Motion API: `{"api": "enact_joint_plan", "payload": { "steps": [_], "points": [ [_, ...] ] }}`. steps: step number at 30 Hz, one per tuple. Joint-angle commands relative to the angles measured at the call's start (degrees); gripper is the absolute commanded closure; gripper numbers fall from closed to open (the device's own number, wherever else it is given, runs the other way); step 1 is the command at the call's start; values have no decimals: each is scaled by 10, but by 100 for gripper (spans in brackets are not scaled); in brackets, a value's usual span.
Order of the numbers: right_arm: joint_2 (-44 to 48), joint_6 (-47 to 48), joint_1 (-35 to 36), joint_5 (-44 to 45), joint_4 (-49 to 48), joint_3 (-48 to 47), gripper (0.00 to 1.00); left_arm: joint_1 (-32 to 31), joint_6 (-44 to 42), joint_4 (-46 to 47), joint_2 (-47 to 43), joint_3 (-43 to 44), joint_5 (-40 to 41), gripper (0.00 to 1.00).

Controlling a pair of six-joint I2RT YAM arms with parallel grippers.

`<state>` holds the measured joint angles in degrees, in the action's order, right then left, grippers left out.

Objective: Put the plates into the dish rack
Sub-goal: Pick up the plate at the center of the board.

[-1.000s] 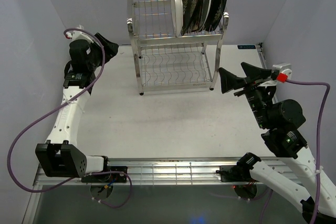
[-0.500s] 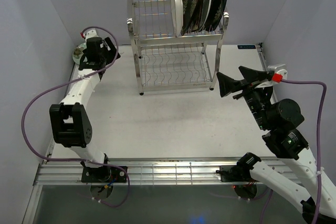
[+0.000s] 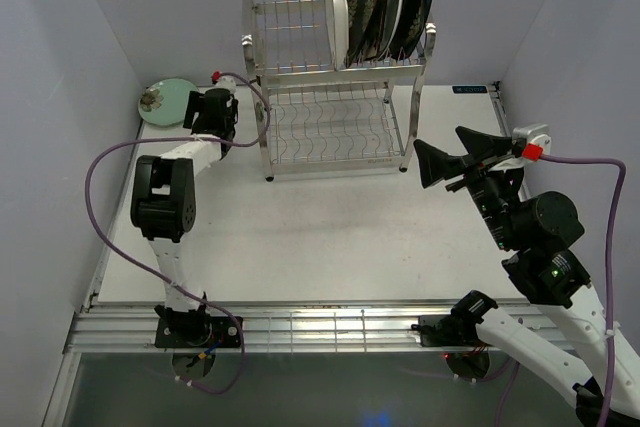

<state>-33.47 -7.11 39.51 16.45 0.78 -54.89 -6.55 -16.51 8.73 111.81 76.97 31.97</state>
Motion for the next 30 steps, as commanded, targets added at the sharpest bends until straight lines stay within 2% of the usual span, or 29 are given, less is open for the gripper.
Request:
{"api": "enact_joint_plan", "payload": {
  "steps": [1,9,14,18,30],
  "points": [
    [-5,2,0,-3,-17,-3,2,-2,-150,43,54,36,40,11],
    [1,2,0,17,-25,8,2,6,-259,109,150,106,58,10],
    [12,-2,0,16,-38,19,2,19,-273,110,190,151,42,9],
    [20,-4,0,17,-40,25,2,33,-252,96,218,181,33,8],
    [28,-9,0,10,-46,33,2,57,-276,92,260,202,6,11]
  ]
}}
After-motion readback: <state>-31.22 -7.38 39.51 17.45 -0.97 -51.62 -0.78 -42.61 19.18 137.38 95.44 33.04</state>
